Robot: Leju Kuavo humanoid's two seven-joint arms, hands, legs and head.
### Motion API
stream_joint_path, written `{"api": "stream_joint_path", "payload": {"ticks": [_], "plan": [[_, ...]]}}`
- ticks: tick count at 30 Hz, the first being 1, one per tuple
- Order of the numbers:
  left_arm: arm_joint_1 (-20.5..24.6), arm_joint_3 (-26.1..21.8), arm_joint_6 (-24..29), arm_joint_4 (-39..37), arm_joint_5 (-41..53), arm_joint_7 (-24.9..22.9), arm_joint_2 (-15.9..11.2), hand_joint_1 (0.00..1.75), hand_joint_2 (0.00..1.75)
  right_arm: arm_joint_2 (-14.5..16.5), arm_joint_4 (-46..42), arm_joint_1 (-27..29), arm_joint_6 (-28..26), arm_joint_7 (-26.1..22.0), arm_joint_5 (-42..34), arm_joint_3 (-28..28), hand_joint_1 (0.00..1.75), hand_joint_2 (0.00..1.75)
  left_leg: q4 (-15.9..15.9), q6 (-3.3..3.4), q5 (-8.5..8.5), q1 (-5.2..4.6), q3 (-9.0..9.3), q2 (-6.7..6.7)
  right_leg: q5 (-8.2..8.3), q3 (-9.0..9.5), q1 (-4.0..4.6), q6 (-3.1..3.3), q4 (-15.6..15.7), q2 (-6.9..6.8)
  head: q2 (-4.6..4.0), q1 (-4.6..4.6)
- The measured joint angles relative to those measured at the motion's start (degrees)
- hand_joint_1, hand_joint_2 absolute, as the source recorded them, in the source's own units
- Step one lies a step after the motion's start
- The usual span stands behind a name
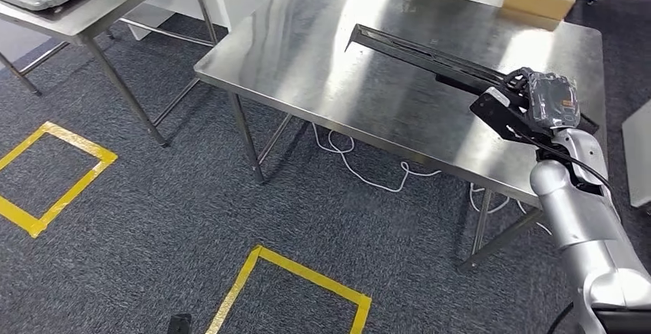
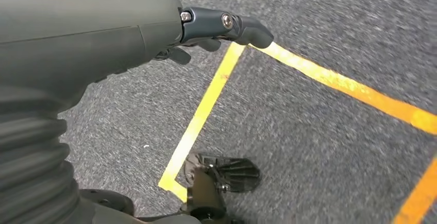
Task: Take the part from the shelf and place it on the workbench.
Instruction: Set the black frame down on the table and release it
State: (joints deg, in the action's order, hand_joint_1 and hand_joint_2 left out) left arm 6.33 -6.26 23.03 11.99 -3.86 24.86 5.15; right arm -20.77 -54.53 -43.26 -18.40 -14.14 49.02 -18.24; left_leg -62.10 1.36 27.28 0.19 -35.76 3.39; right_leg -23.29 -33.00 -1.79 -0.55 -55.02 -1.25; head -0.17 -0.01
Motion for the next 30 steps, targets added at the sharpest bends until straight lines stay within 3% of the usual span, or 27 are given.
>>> {"api": "stream_joint_path", "payload": {"ticks": [2,3,4,5,8,10,13,18,30], "plan": [[-0.2,0.0,-0.1,0.0,0.0,0.0,0.0,0.00,1.75,0.3,0.0,0.1,-0.4,0.0,0.1,0.0,1.75,1.75,-8.1,-0.50,4.11,0.36,-3.29,-2.88,0.17,-0.08,0.07,0.51,0.0,0.90,0.00,0.04],[-0.2,0.0,-0.1,0.0,0.0,-0.1,0.0,0.00,1.75,0.5,0.1,0.2,-0.5,0.0,0.2,0.0,1.75,1.75,-11.3,-0.69,5.20,0.44,-4.72,-3.32,0.20,-0.10,0.10,0.55,-0.1,1.37,0.00,0.05],[-0.3,0.0,-0.1,0.0,0.0,-0.1,0.0,0.00,1.75,0.6,0.1,0.3,-0.5,0.1,0.3,0.0,1.75,1.75,-12.7,-0.82,5.23,0.53,-5.44,-3.46,0.19,-0.11,0.12,0.54,-0.2,1.81,0.00,0.05],[-0.3,0.0,-0.1,0.0,0.0,-0.2,0.0,0.00,1.75,0.6,0.2,0.3,-0.6,0.2,0.5,0.0,1.75,1.75,-11.7,-0.89,4.04,0.68,-5.03,-3.48,0.18,-0.11,0.11,0.53,-0.3,2.23,0.00,0.05],[-0.2,0.0,0.0,0.0,0.2,-0.4,-0.1,0.00,1.75,0.6,0.5,0.3,-1.2,0.6,1.1,0.0,1.75,1.75,-0.6,-0.88,-1.60,1.25,-0.03,-3.86,-0.02,-0.38,0.26,0.22,-1.0,3.22,0.00,0.03],[-0.2,0.0,0.0,0.0,0.2,-0.5,-0.1,0.00,1.75,0.4,0.5,0.2,-1.6,0.7,1.2,0.0,1.75,1.75,3.1,-0.81,-2.61,1.28,1.39,-4.18,-0.18,-0.96,0.86,-0.16,-1.5,3.52,0.00,-0.03],[-0.1,0.0,0.0,0.0,0.3,-0.6,0.0,0.00,1.75,0.0,0.8,0.2,-1.8,0.7,1.3,0.0,1.75,1.75,3.4,-0.54,-2.95,0.62,0.98,-4.24,-0.09,-1.62,1.29,-0.60,-1.6,3.52,0.00,-0.09],[-0.1,0.0,0.0,0.0,0.3,-0.7,0.0,0.00,1.75,-0.2,1.0,0.2,-1.9,0.7,1.3,0.0,1.75,1.75,3.3,0.36,-3.52,-0.05,0.22,-4.41,0.50,-2.15,0.82,-1.51,-1.3,3.33,0.00,-0.09],[-0.1,0.0,-1.1,0.0,1.2,-2.5,0.0,0.00,1.75,-0.5,1.0,0.2,-2.1,1.3,1.7,0.0,1.75,1.75,3.3,0.70,-3.76,-0.22,0.13,-4.46,0.81,-2.22,0.65,-1.97,-1.2,3.30,0.00,-0.06]]}}
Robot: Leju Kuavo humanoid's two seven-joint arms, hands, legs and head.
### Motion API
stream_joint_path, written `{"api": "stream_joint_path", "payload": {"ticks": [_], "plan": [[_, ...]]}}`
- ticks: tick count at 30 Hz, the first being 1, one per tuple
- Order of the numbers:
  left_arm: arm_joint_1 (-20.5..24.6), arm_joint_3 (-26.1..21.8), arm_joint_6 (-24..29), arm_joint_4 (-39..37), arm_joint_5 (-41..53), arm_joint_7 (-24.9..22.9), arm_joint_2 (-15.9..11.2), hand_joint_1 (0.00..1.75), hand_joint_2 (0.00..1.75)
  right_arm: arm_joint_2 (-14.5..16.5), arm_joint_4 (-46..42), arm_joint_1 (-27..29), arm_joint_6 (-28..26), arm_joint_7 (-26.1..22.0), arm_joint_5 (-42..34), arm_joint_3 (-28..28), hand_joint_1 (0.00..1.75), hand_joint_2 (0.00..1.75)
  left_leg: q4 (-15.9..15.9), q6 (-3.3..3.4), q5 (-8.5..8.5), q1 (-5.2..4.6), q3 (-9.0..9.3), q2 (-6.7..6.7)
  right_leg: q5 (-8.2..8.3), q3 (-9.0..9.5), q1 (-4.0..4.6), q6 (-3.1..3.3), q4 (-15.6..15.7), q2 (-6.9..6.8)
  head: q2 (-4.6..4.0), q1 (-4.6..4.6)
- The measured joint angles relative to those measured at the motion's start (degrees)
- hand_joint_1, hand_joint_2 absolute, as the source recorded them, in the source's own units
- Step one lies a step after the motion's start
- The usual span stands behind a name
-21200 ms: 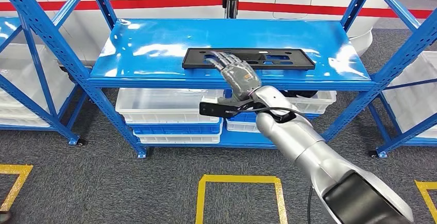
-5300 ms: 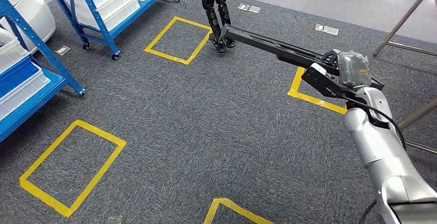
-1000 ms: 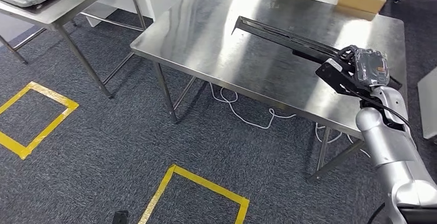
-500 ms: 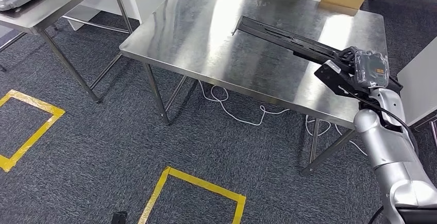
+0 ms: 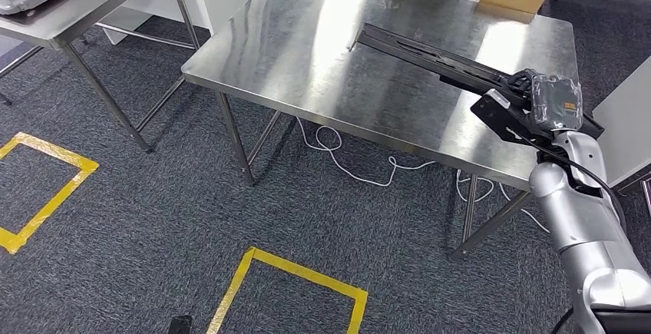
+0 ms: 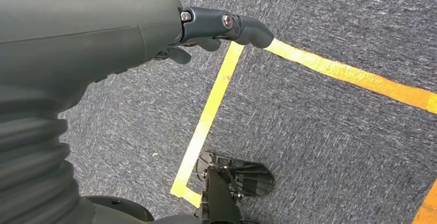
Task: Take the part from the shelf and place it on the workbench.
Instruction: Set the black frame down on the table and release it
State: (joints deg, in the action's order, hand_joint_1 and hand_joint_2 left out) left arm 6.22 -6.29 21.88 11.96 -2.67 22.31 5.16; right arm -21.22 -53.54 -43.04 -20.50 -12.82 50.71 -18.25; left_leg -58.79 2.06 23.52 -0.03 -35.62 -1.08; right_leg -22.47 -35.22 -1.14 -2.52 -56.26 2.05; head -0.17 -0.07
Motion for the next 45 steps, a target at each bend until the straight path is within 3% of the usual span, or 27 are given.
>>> {"api": "stream_joint_path", "payload": {"ticks": [11,15,17,19,21,22,23,25,26,27,29,31,33,35,36,37,38,40,41,43,45], "plan": [[0.0,0.0,-1.1,0.0,-0.1,-0.8,0.0,0.00,1.75,0.0,0.6,-0.2,0.0,0.1,0.2,0.0,1.75,1.75,-0.1,-0.02,-0.06,0.00,-0.04,0.01,0.07,-0.02,0.00,-0.08,0.0,0.00,0.00,0.00],[0.1,0.0,-1.2,0.0,-0.1,-1.0,0.0,0.00,1.75,0.0,0.7,-0.8,0.0,0.1,0.4,0.0,1.75,1.75,0.5,0.85,-0.38,0.17,0.20,0.22,0.27,-0.14,-0.48,-0.71,0.3,-0.05,0.00,0.03],[0.1,0.0,-1.2,0.0,-0.1,-0.9,0.1,0.00,1.75,-0.2,0.8,-1.0,-0.2,0.2,0.3,0.0,1.75,1.75,1.6,1.41,-1.02,0.64,0.59,0.54,-1.50,-1.76,-0.16,-0.33,-2.9,-0.63,0.00,-0.10],[0.1,0.0,-1.3,0.0,-0.1,-0.9,0.1,0.00,1.75,-0.4,0.9,-1.0,-0.4,0.2,0.3,0.0,1.75,1.75,1.8,1.65,-1.29,0.82,0.55,0.79,-4.92,-5.45,-0.29,0.15,-10.5,-1.19,0.00,-0.23],[0.1,0.0,-1.4,0.0,0.0,-0.9,0.1,0.00,1.75,-0.5,1.0,-0.3,-0.6,0.3,0.3,0.0,1.75,1.75,1.8,1.52,-1.29,0.88,0.41,0.97,-6.91,-8.14,-0.47,-0.18,-16.4,-1.34,0.00,-0.26],[0.0,0.0,-1.5,0.0,0.0,-0.9,0.1,0.00,1.75,-0.5,1.1,0.2,-0.8,0.5,0.5,0.0,1.75,1.75,1.8,1.37,-1.29,0.96,0.37,1.03,-6.68,-7.90,-0.60,-0.61,-16.2,-1.42,0.00,-0.23],[0.0,0.0,-1.6,0.0,0.1,-0.9,0.1,0.00,1.75,-0.5,1.1,0.6,-0.9,0.7,0.8,0.0,1.75,1.75,1.7,1.11,-1.26,1.09,0.36,1.08,-5.63,-6.37,-0.81,-1.16,-13.6,-1.59,0.00,-0.25],[0.1,0.0,-1.8,0.0,0.3,-0.9,0.1,0.00,1.75,-0.4,1.0,1.4,-1.3,1.4,1.7,0.0,1.75,1.75,1.6,0.28,-1.15,1.25,0.34,1.14,-2.92,-1.56,-1.11,-2.09,-5.1,-2.26,0.00,-0.26],[0.1,0.0,-1.9,0.0,0.3,-0.9,0.0,0.00,1.75,-0.3,0.9,1.8,-1.5,1.8,2.2,0.0,1.75,1.75,1.5,-0.23,-1.09,1.21,0.30,1.17,-2.02,0.17,-0.98,-2.01,-1.9,-2.42,0.00,-0.26],[0.1,0.0,-2.0,0.0,0.4,-0.9,0.0,0.00,1.75,-0.3,0.7,2.2,-1.6,2.1,2.7,0.0,1.75,1.75,1.5,-0.68,-1.07,1.16,0.26,1.21,-1.57,1.13,-0.77,-1.63,-0.2,-2.48,0.00,-0.17],[0.0,0.0,-2.0,0.0,0.4,-0.9,0.0,0.00,1.75,0.0,0.5,3.1,-1.7,2.5,3.5,0.0,1.75,1.75,1.7,-1.39,-1.18,1.25,0.28,1.34,-1.36,1.29,-0.23,-0.40,0.1,-2.15,0.00,0.04],[0.0,0.0,-2.0,0.0,0.4,-0.9,0.0,0.00,1.75,0.5,0.4,3.6,-1.6,2.9,4.4,0.0,1.75,1.75,0.9,-1.88,-0.49,1.64,-0.06,1.42,-1.10,1.68,-0.45,0.76,0.6,-1.96,0.00,0.16],[0.0,-0.1,-1.9,0.0,0.3,-0.8,-0.1,0.00,1.75,1.3,0.3,3.6,-1.4,3.1,5.2,0.0,1.75,1.75,-4.1,-2.22,2.35,1.83,-2.27,1.31,-1.03,2.18,-0.69,1.98,1.1,-1.81,0.00,0.31],[-0.1,-0.3,-1.9,0.0,0.1,-0.7,-0.1,0.00,1.75,2.3,0.6,3.2,-0.9,3.3,6.2,0.0,1.75,1.75,-12.0,-2.43,5.71,1.83,-6.27,1.15,-1.24,2.40,-0.47,2.61,1.1,-1.66,0.00,0.44],[-0.1,-0.4,-1.9,0.0,0.0,-0.6,-0.1,0.00,1.75,2.9,0.9,2.9,-0.6,3.3,6.6,0.0,1.75,1.75,-14.6,-2.47,6.26,1.84,-7.84,1.11,-1.33,2.49,-0.38,2.71,1.1,-1.52,0.00,0.45],[-0.1,-0.6,-1.8,0.0,-0.1,-0.5,-0.1,0.00,1.75,3.4,1.3,2.5,-0.3,3.3,7.1,-0.1,1.75,1.75,-15.2,-2.45,5.69,1.86,-8.49,1.10,-1.45,2.61,-0.33,2.76,1.1,-1.37,0.00,0.46],[-0.1,-0.7,-1.8,0.0,-0.1,-0.5,-0.1,0.00,1.75,3.8,1.8,2.0,0.0,3.2,7.4,-0.1,1.75,1.75,-13.2,-2.38,3.96,1.89,-7.90,1.11,-1.64,2.78,-0.34,2.73,1.0,-1.23,0.00,0.46],[-0.1,-0.9,-1.8,0.0,-0.1,-0.5,-0.2,0.00,1.75,4.4,2.7,0.9,0.6,2.8,7.8,-0.2,1.75,1.75,-5.4,-2.29,-0.31,1.97,-4.39,1.03,-2.27,3.09,-0.30,2.30,0.6,-1.05,0.00,0.45],[-0.1,-0.9,-1.8,0.0,-0.1,-0.5,-0.2,0.00,1.75,4.7,3.2,0.2,0.8,2.7,7.8,-0.2,1.75,1.75,-2.2,-2.25,-1.51,1.93,-2.90,0.94,-2.59,3.07,-0.11,1.97,0.4,-1.00,0.00,0.45],[-0.1,-1.0,-1.9,0.0,-0.1,-0.4,-0.2,0.00,1.75,5.0,4.1,-1.1,1.0,2.3,7.9,-0.3,1.75,1.75,0.1,-1.99,-1.67,1.60,-1.88,0.75,-2.99,2.84,0.36,1.33,0.1,-0.94,0.00,0.43],[-0.2,-1.1,-2.0,0.0,-0.1,-0.4,-0.2,0.00,1.75,5.1,5.0,-2.1,1.1,1.9,8.0,-0.3,1.75,1.75,0.5,-1.10,-1.68,1.18,-1.79,0.74,-3.19,2.64,0.46,0.64,0.2,-1.04,0.00,0.44]]}}
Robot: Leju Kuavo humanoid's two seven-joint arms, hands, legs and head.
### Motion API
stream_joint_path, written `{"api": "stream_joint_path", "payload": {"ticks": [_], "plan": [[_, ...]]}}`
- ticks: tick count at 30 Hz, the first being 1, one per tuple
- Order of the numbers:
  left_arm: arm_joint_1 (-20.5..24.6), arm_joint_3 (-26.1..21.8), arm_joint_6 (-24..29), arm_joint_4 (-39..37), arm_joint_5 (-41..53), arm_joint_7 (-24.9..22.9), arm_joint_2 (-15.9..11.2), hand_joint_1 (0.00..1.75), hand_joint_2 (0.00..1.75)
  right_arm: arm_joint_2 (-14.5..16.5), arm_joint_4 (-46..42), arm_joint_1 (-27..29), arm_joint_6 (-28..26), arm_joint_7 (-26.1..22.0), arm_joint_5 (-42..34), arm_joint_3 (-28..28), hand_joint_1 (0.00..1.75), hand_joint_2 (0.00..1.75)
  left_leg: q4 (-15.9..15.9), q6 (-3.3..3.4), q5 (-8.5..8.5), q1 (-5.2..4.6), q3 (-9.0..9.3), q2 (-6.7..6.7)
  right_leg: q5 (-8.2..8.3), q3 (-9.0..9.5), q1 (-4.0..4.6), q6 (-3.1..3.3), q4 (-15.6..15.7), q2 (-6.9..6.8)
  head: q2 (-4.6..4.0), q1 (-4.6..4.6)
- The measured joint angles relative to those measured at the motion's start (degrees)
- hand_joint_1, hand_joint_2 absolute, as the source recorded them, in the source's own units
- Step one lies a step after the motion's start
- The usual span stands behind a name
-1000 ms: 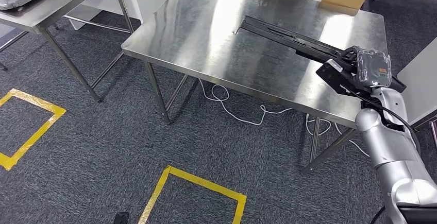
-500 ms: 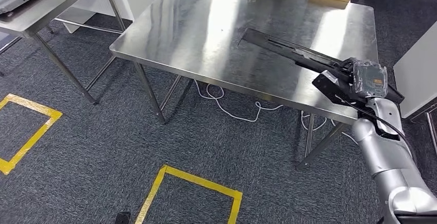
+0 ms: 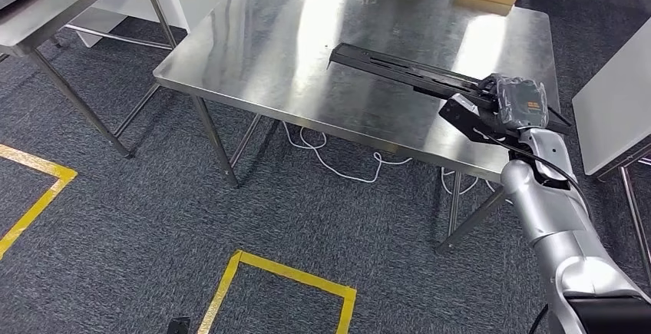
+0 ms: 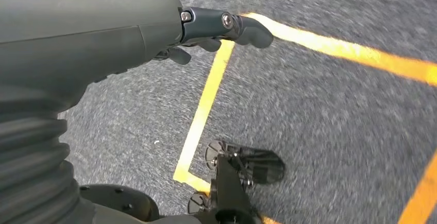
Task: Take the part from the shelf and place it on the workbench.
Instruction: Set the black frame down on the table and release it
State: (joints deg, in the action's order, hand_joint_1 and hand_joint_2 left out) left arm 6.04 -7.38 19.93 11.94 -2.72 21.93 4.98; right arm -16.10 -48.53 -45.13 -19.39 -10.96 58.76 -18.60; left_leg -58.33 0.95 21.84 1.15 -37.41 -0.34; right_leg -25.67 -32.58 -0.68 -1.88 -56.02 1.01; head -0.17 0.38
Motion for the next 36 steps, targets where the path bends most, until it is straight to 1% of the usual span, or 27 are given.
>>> {"api": "stream_joint_path", "payload": {"ticks": [1,3,5,6,7,8,10,11,12,14,16,17,18,20,21,22,23,24,25,26,27,28,30,32,33,34,36], "plan": [[0.0,0.0,0.0,0.0,0.1,0.0,0.0,0.00,1.75,0.0,0.4,-0.3,0.0,-0.2,0.1,0.0,1.75,1.75,0.3,0.58,-0.07,-0.17,0.20,-0.03,-0.35,-0.28,-0.06,-0.27,-0.5,-0.16,0.00,-0.03],[0.0,-0.1,0.0,0.0,0.3,0.1,0.0,0.00,1.75,0.1,1.3,-0.9,0.0,-0.4,0.1,-0.1,1.75,1.75,0.8,1.56,-0.22,-0.23,0.55,-0.07,-2.25,-2.41,-0.30,-0.36,-4.6,-0.48,0.00,-0.13],[0.0,-0.1,0.0,0.0,0.5,0.1,0.0,0.00,1.75,0.1,2.4,-1.4,-0.1,-0.5,0.2,-0.2,1.75,1.75,0.8,1.99,-0.09,-0.35,0.60,-0.08,-5.07,-6.78,-0.41,-0.18,-12.8,-0.53,0.00,-0.23],[0.0,-0.1,0.0,0.0,0.6,0.1,0.0,0.00,1.75,0.2,3.1,-1.5,-0.2,-0.6,0.3,-0.3,1.75,1.75,0.8,2.08,-0.02,-0.39,0.65,-0.10,-5.83,-8.79,-0.40,-0.33,-16.0,-0.53,0.00,-0.25],[0.1,-0.1,0.0,0.0,0.8,0.0,0.0,0.00,1.75,0.2,3.8,-1.5,-0.3,-0.7,0.3,-0.3,1.75,1.75,0.8,2.14,0.07,-0.46,0.73,-0.15,-5.73,-9.98,-0.37,-0.66,-17.5,-0.53,0.00,-0.26],[0.1,-0.1,0.0,0.0,0.9,0.0,0.0,0.00,1.75,0.2,4.4,-1.7,-0.5,-0.9,0.3,-0.4,1.75,1.75,0.8,2.16,0.14,-0.53,0.86,-0.20,-4.55,-9.76,-0.34,-1.12,-16.1,-0.54,0.00,-0.27],[0.1,-0.1,0.0,0.0,1.1,0.0,0.0,0.00,1.75,0.2,5.5,-2.4,-1.2,-1.2,0.4,-0.5,1.75,1.75,0.8,2.05,0.32,-0.69,1.14,-0.28,-0.55,-6.35,-0.27,-1.69,-7.7,-0.79,0.00,-0.32],[0.2,-0.1,0.0,0.0,1.1,0.0,0.0,0.00,1.75,0.2,6.0,-3.0,-1.7,-1.4,0.5,-0.5,1.75,1.75,0.7,1.89,0.43,-0.85,1.21,-0.28,1.14,-4.47,-0.05,-1.49,-3.7,-0.96,0.00,-0.31],[0.2,-0.1,0.1,0.0,1.2,0.0,0.0,0.00,1.75,0.2,6.5,-3.5,-2.1,-1.5,0.5,-0.6,1.75,1.75,0.7,1.68,0.52,-0.96,1.22,-0.28,2.19,-3.20,0.21,-1.01,-1.0,-1.09,0.00,-0.33],[0.2,-0.2,0.1,0.0,1.2,0.0,0.0,0.00,1.75,0.3,7.6,-4.6,-2.6,-1.4,0.7,-0.6,1.75,1.75,0.7,1.24,0.65,-1.14,1.22,-0.25,2.76,-2.48,0.73,0.05,0.2,-1.09,0.00,-0.31],[0.2,-0.3,0.2,0.1,1.1,0.0,0.0,0.00,1.75,0.4,8.6,-5.4,-2.7,-1.3,1.0,-0.7,1.75,1.75,0.3,0.72,1.07,-1.16,1.18,-0.18,2.85,-2.21,0.04,0.80,0.4,-1.00,0.00,-0.27],[0.2,-0.3,0.3,0.1,1.1,0.0,0.0,0.00,1.75,0.6,9.1,-5.7,-2.7,-1.2,1.2,-0.7,1.75,1.75,-1.0,0.44,1.90,-1.11,0.75,-0.13,2.85,-1.95,-0.36,1.33,0.6,-0.98,0.00,-0.25],[0.2,-0.4,0.3,0.1,1.0,0.0,-0.1,0.00,1.75,0.7,9.5,-6.0,-2.7,-1.2,1.3,-0.7,1.75,1.75,-3.5,0.14,3.31,-1.01,-0.27,-0.08,2.80,-1.61,-0.75,1.87,0.7,-0.98,0.00,-0.22],[0.2,-0.4,0.3,0.1,0.9,0.0,-0.1,0.00,1.75,1.1,10.4,-6.7,-2.8,-1.2,1.5,-0.7,1.75,1.75,-11.5,-0.40,6.95,-0.64,-4.00,-0.01,2.56,-1.18,-0.65,2.68,0.7,-0.97,0.00,-0.21],[0.1,-0.5,0.4,0.1,0.9,0.0,-0.1,0.00,1.75,1.4,11.0,-7.0,-2.7,-1.1,1.6,-0.7,1.75,1.75,-15.0,-0.61,8.14,-0.48,-5.87,0.01,2.46,-1.03,-0.56,2.79,0.7,-0.94,0.00,-0.25],[0.1,-0.5,0.4,0.1,0.9,0.1,-0.2,0.00,1.75,1.6,11.7,-7.3,-2.7,-1.1,1.7,-0.8,1.75,1.75,-16.7,-0.77,8.28,-0.35,-7.02,0.03,2.36,-0.89,-0.50,2.85,0.7,-0.87,0.00,-0.23],[0.1,-0.6,0.4,0.1,0.9,0.2,-0.2,0.00,1.75,1.7,12.5,-7.5,-2.7,-1.2,1.8,-0.9,1.75,1.75,-16.0,-0.82,7.17,-0.23,-6.94,0.05,2.24,-0.71,-0.46,2.80,0.6,-0.76,0.00,-0.24],[0.1,-0.7,0.4,0.1,0.9,0.2,-0.2,0.00,1.75,1.8,13.3,-7.8,-2.7,-1.3,1.8,-1.0,1.75,1.75,-13.1,-0.80,5.21,-0.12,-5.77,0.07,2.07,-0.51,-0.45,2.69,0.6,-0.66,0.00,-0.25],[0.1,-0.7,0.4,0.1,0.9,0.3,-0.3,0.00,1.75,1.9,13.9,-8.2,-2.8,-1.4,1.8,-1.0,1.75,1.75,-8.8,-0.68,2.89,-0.04,-3.81,0.07,1.85,-0.35,-0.44,2.50,0.5,-0.56,0.00,-0.24],[0.1,-0.7,0.4,0.1,0.9,0.3,-0.3,0.00,1.75,1.9,14.6,-8.6,-2.8,-1.6,1.8,-1.0,1.75,1.75,-4.8,-0.51,1.29,-0.06,-1.82,0.08,1.60,-0.30,-0.26,2.24,0.3,-0.47,0.00,-0.23],[0.1,-0.7,0.4,0.1,0.9,0.3,-0.4,0.00,1.75,1.9,15.1,-9.0,-2.9,-1.7,1.7,-1.0,1.75,1.75,-2.0,-0.32,0.39,-0.12,-0.44,0.08,1.37,-0.34,-0.07,1.99,0.1,-0.41,0.00,-0.29],[0.1,-0.8,0.4,0.1,0.9,0.3,-0.4,0.00,1.75,2.0,15.6,-9.4,-3.0,-1.9,1.7,-1.0,1.75,1.75,-0.5,-0.10,0.16,-0.25,0.32,0.07,1.20,-0.43,0.07,1.75,0.0,-0.38,0.00,-0.35],[0.0,-0.9,0.4,0.1,1.0,0.3,-0.5,0.00,1.75,2.0,16.5,-9.8,-3.2,-2.1,1.7,-1.1,1.75,1.75,0.0,0.42,0.47,-0.51,0.54,0.06,0.97,-0.44,0.29,1.20,0.1,-0.35,0.00,-0.51],[0.0,-1.0,0.1,0.1,1.0,0.5,-0.5,0.00,1.75,1.9,17.4,-10.0,-3.3,-2.4,1.7,-1.2,1.75,1.75,0.5,1.22,0.45,-0.49,1.01,0.07,0.33,-1.10,0.27,0.69,-1.0,-0.49,0.00,-0.53],[0.1,-1.1,-0.1,0.1,1.0,0.6,-0.5,0.00,1.75,1.9,17.8,-10.2,-3.4,-2.5,1.6,-1.2,1.75,1.75,0.8,1.63,0.43,-0.40,1.24,0.07,-0.53,-2.28,0.22,0.65,-3.2,-0.56,0.00,-0.56],[0.1,-1.1,-0.2,0.1,1.0,0.8,-0.5,0.00,1.75,1.9,18.2,-10.3,-3.6,-2.7,1.5,-1.3,1.75,1.75,1.0,1.97,0.49,-0.36,1.40,0.07,-1.74,-4.21,0.06,0.75,-6.5,-0.64,0.00,-0.57],[0.1,-1.2,0.0,0.1,1.0,1.1,-0.5,0.00,1.75,1.8,19.2,-10.4,-3.9,-2.9,1.3,-1.4,1.75,1.75,1.0,2.30,0.80,-0.39,1.57,0.04,-4.14,-9.00,-0.10,0.81,-14.5,-0.64,0.00,-0.59]]}}
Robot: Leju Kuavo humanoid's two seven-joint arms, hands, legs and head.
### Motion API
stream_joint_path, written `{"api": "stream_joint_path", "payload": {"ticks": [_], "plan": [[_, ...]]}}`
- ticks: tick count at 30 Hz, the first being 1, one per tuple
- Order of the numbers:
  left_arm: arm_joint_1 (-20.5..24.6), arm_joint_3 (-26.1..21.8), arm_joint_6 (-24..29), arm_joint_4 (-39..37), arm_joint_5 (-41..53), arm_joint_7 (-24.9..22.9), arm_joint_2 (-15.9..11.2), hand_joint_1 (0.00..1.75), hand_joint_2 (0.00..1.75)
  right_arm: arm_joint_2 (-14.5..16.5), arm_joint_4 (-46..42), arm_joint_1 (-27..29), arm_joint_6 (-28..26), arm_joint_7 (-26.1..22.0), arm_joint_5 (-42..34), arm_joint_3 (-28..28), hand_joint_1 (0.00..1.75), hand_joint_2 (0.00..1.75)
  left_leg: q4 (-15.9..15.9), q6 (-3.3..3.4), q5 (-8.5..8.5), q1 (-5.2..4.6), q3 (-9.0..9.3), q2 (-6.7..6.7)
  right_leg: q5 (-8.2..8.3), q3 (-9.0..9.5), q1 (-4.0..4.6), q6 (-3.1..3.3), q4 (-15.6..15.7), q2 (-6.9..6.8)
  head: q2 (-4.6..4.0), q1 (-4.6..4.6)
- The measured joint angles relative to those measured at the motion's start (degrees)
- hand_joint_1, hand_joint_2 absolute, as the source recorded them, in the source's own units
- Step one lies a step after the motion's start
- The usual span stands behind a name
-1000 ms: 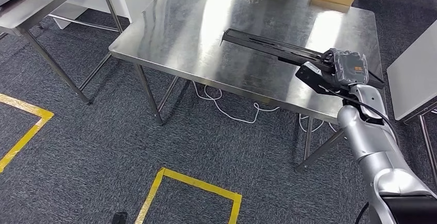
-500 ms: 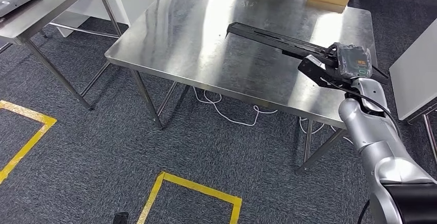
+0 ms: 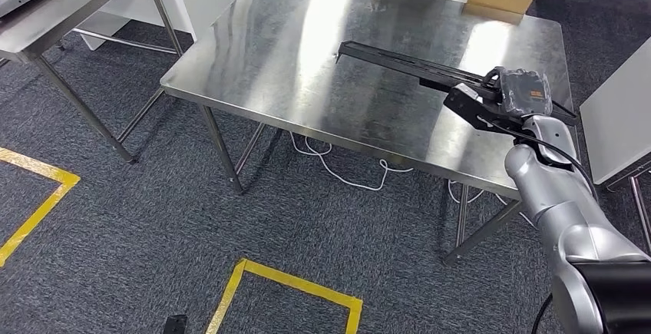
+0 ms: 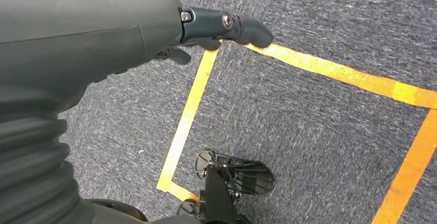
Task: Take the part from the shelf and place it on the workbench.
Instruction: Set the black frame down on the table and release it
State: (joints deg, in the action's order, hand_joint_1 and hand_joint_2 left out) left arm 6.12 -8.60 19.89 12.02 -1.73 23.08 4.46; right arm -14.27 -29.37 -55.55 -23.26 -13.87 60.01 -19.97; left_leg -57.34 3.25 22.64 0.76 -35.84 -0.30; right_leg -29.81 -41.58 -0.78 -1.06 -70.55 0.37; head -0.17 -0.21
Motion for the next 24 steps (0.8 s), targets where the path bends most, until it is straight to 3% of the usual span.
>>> {"api": "stream_joint_path", "payload": {"ticks": [1,2,4,6,7,9,12,14,16,17,18,20,21,22,24], "plan": [[0.0,0.0,0.1,0.0,0.0,0.1,0.0,0.00,1.75,0.0,0.4,0.1,-0.1,-0.1,-0.1,0.0,1.75,1.75,0.0,0.00,0.22,0.01,0.19,-0.03,-0.30,-1.76,-0.11,-0.28,-2.4,0.00,0.00,0.01],[-0.1,0.0,0.1,0.0,0.0,0.1,0.0,0.00,1.75,0.0,0.7,0.3,-0.2,-0.1,-0.2,-0.1,1.75,1.75,0.0,-0.10,0.47,0.05,0.46,-0.07,0.35,-2.45,-0.26,-0.77,-2.7,-0.02,0.00,-0.01],[-0.1,0.0,0.1,0.0,0.1,0.1,0.1,0.00,1.75,-0.1,1.2,0.5,-0.4,-0.2,-0.3,-0.1,1.75,1.75,-0.1,-0.53,1.16,0.17,1.35,-0.14,4.10,-0.26,-0.74,-2.05,3.6,-0.25,0.00,-0.01],[-0.1,0.0,0.1,0.0,0.1,0.1,0.0,0.00,1.75,-0.2,1.5,0.4,-0.7,-0.3,-0.5,-0.1,1.75,1.75,-0.1,-1.27,1.97,0.08,2.12,-0.13,7.63,3.45,-0.80,-2.55,11.7,-0.87,0.00,-0.07],[-0.1,0.0,0.1,0.0,0.2,0.1,0.0,0.00,1.75,-0.2,1.6,0.3,-0.8,-0.4,-0.6,-0.1,1.75,1.75,-0.1,-1.65,2.32,-0.02,2.38,-0.09,8.35,4.61,-0.61,-2.23,13.9,-1.00,0.00,-0.06],[-0.1,0.0,0.2,0.0,0.2,0.1,0.1,0.00,1.75,-0.2,1.9,0.3,-0.9,-0.4,-0.6,-0.1,1.75,1.75,0.0,-2.36,2.86,-0.12,2.71,0.02,8.09,5.34,-0.01,-1.06,14.6,-0.76,0.00,-0.01],[-0.1,0.0,0.3,0.0,0.4,0.1,0.0,0.00,1.75,-0.2,2.0,0.4,-1.0,-0.4,-0.6,-0.1,1.75,1.75,-2.5,-3.28,4.34,0.24,1.90,0.19,7.24,6.31,-0.76,0.60,14.8,-0.43,0.00,0.21],[-0.1,0.0,0.3,0.0,0.5,0.0,0.0,0.00,1.75,-0.2,2.1,0.4,-1.1,-0.4,-0.5,-0.1,1.75,1.75,-9.5,-3.77,6.86,0.38,-1.73,0.21,6.45,7.34,-0.74,1.78,14.8,-0.32,0.00,0.39],[-0.2,0.0,0.3,0.0,0.6,0.0,0.0,0.00,1.75,-0.2,2.3,0.7,-1.1,-0.4,-0.5,-0.1,1.75,1.75,-16.5,-3.97,8.47,0.39,-6.50,0.21,5.54,8.47,-0.33,2.39,14.8,-0.18,0.00,0.40],[-0.2,0.0,0.3,0.0,0.6,0.0,0.0,0.00,1.75,-0.2,2.4,0.9,-1.1,-0.4,-0.5,-0.1,1.75,1.75,-17.6,-3.89,7.70,0.39,-7.94,0.21,5.01,9.14,-0.14,2.48,14.8,-0.07,0.00,0.40],[-0.2,0.0,0.3,0.0,0.7,0.0,0.0,0.00,1.75,-0.2,2.4,1.1,-1.1,-0.4,-0.4,-0.1,1.75,1.75,-16.3,-3.65,5.66,0.37,-8.22,0.21,4.42,9.92,0.02,2.45,14.8,0.05,0.00,0.40],[-0.2,0.0,0.5,0.0,0.9,0.0,0.0,0.00,1.75,-0.2,2.5,1.3,-1.1,-0.4,-0.3,-0.2,1.75,1.75,-8.6,-2.70,-0.17,0.16,-5.91,0.13,3.18,11.53,0.25,2.29,14.9,0.25,0.00,0.36],[-0.2,0.0,0.6,0.0,0.9,0.0,-0.1,0.00,1.75,-0.2,2.6,1.3,-1.1,-0.4,-0.2,-0.2,1.75,1.75,-5.0,-2.14,-2.04,-0.08,-4.31,0.12,2.64,12.10,0.52,2.07,15.0,0.34,0.00,0.27],[-0.2,0.0,0.8,0.0,1.0,0.1,-0.2,0.00,1.75,-0.2,2.7,1.2,-1.1,-0.4,0.0,-0.2,1.75,1.75,-2.3,-1.63,-2.70,-0.34,-3.01,0.14,2.22,12.44,0.65,1.79,15.1,0.40,0.00,0.28],[0.0,0.0,1.1,0.0,1.1,0.3,-0.2,0.00,1.75,-0.3,2.8,1.2,-1.1,-0.5,0.6,-0.2,1.75,1.75,-0.5,-0.91,-1.76,-0.68,-1.76,0.27,2.06,12.86,1.00,0.98,15.1,0.48,0.00,0.29]]}}
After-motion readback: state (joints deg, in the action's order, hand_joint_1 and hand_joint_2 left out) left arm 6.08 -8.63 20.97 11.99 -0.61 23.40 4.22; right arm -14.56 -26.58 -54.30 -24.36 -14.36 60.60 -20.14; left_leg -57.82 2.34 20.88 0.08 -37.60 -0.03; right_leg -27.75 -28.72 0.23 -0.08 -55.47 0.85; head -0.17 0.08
